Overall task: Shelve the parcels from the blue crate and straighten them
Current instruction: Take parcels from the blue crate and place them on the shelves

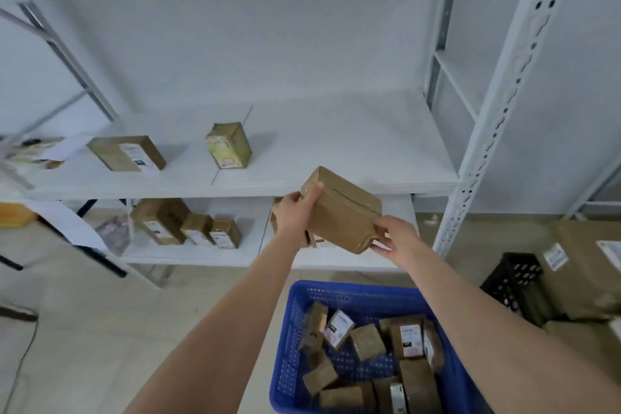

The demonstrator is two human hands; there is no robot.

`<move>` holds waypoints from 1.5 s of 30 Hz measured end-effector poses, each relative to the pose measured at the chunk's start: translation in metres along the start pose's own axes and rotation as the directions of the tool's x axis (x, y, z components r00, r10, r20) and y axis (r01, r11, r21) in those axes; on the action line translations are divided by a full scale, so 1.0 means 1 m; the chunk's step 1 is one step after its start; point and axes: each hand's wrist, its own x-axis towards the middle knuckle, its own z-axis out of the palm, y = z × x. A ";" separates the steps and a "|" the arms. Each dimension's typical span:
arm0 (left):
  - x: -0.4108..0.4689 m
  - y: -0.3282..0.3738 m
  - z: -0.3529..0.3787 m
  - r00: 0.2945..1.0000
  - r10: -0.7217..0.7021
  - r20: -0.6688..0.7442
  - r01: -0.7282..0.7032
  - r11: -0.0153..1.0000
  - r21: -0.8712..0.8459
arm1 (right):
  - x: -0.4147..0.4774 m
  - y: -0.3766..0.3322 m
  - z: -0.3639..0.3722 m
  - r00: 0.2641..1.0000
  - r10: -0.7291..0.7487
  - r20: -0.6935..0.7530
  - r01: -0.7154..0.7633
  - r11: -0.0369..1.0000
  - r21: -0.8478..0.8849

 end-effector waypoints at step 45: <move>-0.030 0.035 -0.030 0.996 -0.093 0.007 0.093 0.996 0.002 | -0.068 -0.015 0.022 0.820 -0.389 0.420 0.572 0.573 -0.587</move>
